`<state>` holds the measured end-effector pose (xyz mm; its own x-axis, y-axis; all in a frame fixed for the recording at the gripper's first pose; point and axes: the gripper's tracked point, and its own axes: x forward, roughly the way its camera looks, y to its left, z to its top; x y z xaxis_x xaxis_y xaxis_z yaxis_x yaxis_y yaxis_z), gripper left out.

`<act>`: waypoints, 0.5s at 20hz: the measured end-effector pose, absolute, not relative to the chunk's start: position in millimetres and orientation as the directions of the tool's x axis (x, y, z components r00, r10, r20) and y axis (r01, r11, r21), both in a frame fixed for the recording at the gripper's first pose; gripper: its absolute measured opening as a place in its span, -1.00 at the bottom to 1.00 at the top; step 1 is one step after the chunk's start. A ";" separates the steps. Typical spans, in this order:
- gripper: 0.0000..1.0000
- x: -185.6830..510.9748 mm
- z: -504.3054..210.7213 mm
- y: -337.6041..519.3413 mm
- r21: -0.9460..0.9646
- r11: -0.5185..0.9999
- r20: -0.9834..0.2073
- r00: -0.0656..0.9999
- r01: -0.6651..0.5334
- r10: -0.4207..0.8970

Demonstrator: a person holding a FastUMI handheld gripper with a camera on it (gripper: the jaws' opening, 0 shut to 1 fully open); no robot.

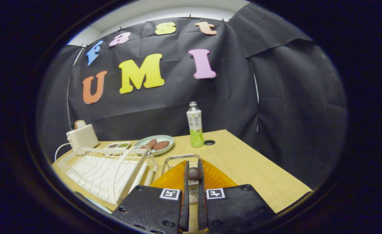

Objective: Take the plate from the dish rack, then take the spoon from the basket and place it into the plate.

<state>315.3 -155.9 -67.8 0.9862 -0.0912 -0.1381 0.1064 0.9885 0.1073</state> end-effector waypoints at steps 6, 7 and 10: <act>-0.73 299.4 -24.6 -146.3 0.084 0.991 -0.054 0.994 0.104 -0.100; -0.73 294.0 -16.6 -142.0 0.081 0.992 -0.041 0.995 0.097 -0.094; -0.73 272.7 8.8 -126.3 0.051 0.996 0.014 0.997 0.078 -0.079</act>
